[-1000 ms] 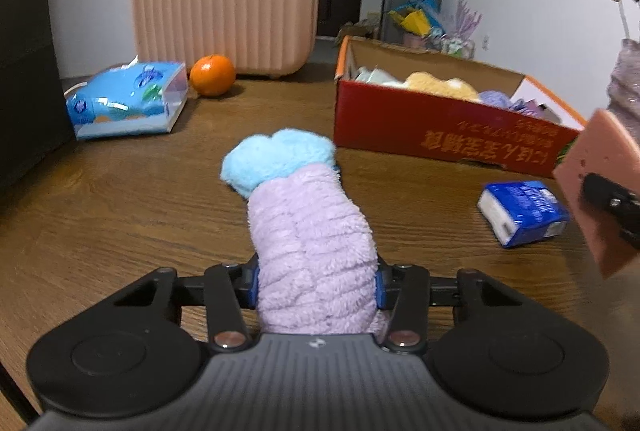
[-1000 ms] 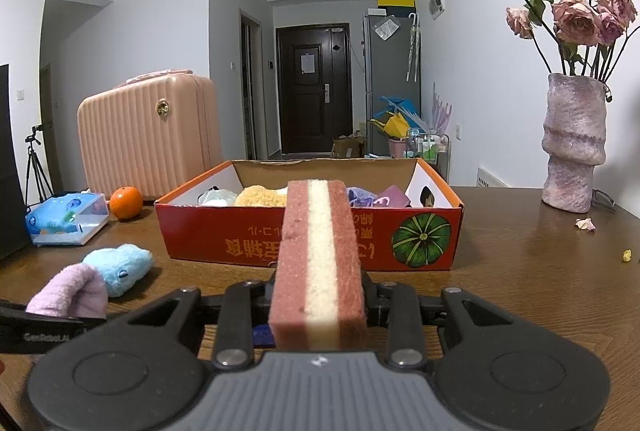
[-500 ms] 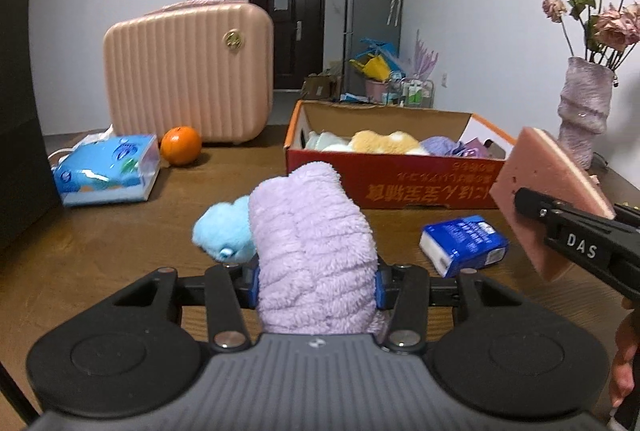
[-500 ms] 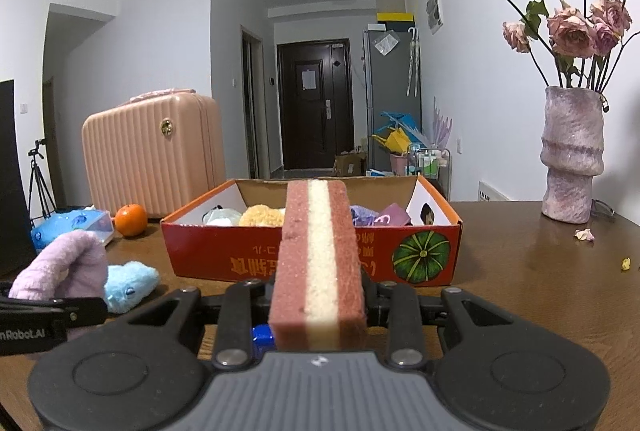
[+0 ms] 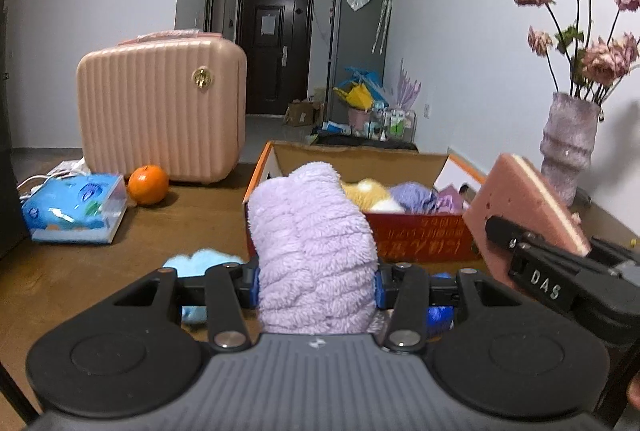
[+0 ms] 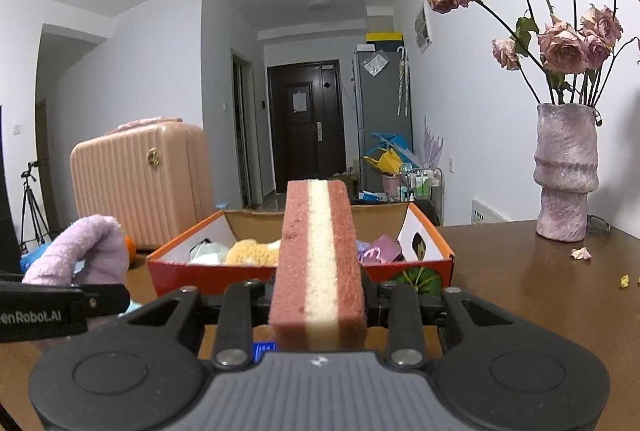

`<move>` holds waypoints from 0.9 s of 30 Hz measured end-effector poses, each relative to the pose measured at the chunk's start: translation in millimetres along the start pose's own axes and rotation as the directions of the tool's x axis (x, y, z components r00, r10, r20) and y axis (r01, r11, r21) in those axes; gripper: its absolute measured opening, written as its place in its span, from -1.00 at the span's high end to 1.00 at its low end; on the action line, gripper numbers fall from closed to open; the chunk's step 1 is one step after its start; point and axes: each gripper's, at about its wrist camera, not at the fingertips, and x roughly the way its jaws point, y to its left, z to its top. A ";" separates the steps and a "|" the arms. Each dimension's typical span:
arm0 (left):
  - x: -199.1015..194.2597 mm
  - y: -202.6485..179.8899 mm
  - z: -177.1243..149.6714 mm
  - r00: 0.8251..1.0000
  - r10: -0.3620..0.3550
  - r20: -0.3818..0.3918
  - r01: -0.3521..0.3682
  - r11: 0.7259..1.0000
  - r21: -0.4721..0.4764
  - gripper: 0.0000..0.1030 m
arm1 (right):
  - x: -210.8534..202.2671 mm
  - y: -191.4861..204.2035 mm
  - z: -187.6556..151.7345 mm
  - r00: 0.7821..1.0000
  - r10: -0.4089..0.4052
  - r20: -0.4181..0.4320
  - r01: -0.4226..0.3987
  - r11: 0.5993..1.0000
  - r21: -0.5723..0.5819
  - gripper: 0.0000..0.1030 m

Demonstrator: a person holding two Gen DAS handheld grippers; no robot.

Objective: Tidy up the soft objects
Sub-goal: 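Lift and carry the sponge block and lavender sock over the box with both tools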

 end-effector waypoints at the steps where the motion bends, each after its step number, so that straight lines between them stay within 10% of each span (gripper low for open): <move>1: 2.6 -0.8 2.9 1.000 -0.001 0.005 0.001 1.000 -0.006 0.08 | 3.0 -1.2 1.4 1.000 -0.002 0.002 0.002 1.000 0.003 0.41; 27: 94.9 -18.0 62.7 0.997 -0.010 0.082 0.019 0.994 -0.105 0.08 | 93.2 -10.8 33.1 0.999 -0.016 0.052 0.016 1.000 0.007 0.41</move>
